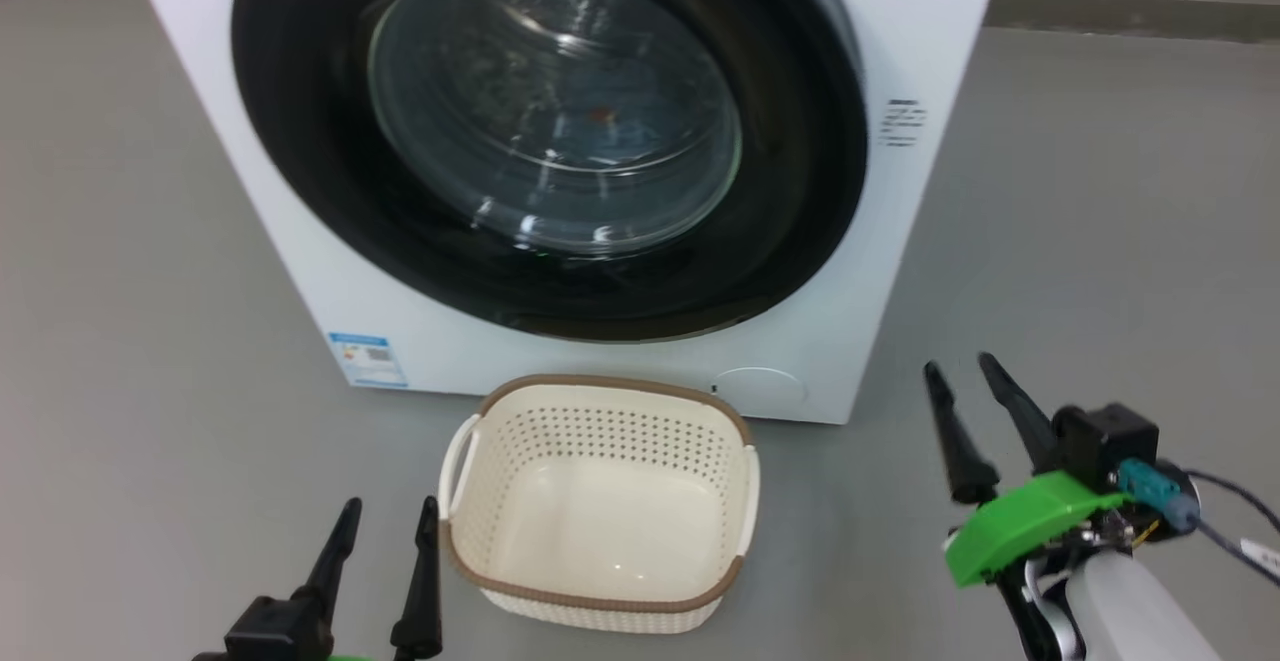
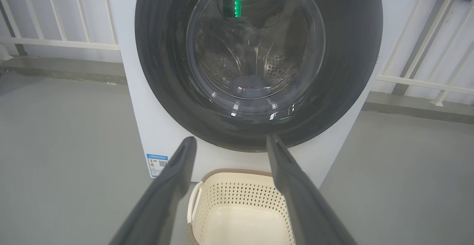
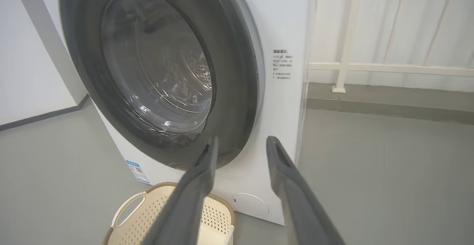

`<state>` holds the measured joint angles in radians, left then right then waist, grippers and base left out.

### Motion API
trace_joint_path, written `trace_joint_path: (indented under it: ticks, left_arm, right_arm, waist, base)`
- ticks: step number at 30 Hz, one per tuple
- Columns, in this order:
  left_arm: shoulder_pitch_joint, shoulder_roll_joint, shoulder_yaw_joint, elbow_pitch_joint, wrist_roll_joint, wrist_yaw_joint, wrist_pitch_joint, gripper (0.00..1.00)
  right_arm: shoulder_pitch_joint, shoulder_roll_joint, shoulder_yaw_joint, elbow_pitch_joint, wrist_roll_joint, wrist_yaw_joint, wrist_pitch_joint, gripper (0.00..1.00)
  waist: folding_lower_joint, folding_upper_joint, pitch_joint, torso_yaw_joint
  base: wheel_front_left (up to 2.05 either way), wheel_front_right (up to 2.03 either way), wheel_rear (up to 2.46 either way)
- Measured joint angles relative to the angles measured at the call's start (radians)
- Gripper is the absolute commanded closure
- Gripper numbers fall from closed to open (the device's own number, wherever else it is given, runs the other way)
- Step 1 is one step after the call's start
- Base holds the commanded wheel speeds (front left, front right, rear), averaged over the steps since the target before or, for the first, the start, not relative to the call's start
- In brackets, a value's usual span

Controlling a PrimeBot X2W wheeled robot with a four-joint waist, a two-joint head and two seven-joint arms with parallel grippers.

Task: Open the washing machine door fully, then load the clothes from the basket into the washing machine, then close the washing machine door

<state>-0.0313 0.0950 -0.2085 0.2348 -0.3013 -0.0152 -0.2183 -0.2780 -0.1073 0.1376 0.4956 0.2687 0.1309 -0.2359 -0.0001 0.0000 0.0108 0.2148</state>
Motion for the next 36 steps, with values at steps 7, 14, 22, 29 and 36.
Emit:
trace_joint_path:
  ticks: [7,14,22,29,36]
  left_arm:
    - [0.016,0.009,0.005,-0.004,-0.006,0.016,0.007,0.00]
    - [0.016,0.018,0.008,-0.008,-0.007,0.025,0.007,0.00]
    - [0.029,0.020,0.011,-0.008,-0.015,0.035,0.007,0.00]
    - [0.038,0.028,0.011,-0.008,-0.015,0.043,0.006,0.00]
    - [0.039,0.036,0.011,-0.009,-0.020,0.049,0.006,0.00]
  right_arm:
    - [0.116,0.026,-0.050,-0.125,-0.051,0.000,0.062,0.00]
    - [0.224,0.041,-0.088,-0.263,-0.093,0.000,0.121,0.00]
    - [0.354,0.055,-0.145,-0.402,-0.112,0.000,0.182,0.00]
    - [0.415,0.065,-0.172,-0.467,-0.114,0.000,0.213,0.00]
    - [0.432,0.068,-0.183,-0.490,-0.115,0.000,0.230,0.00]
  waist:
    - [0.0000,0.0000,-0.013,-0.084]
    - [0.0001,0.0000,-0.018,-0.144]
    - [0.0001,0.0000,-0.026,-0.181]
    - [0.0000,0.0000,-0.033,-0.190]
    - [0.0000,0.0000,-0.036,-0.190]
  base:
    - [0.00,0.00,0.00]
    - [0.00,0.00,0.00]
    - [0.00,0.00,0.00]
    - [0.00,0.00,0.00]
    - [0.00,0.00,0.00]
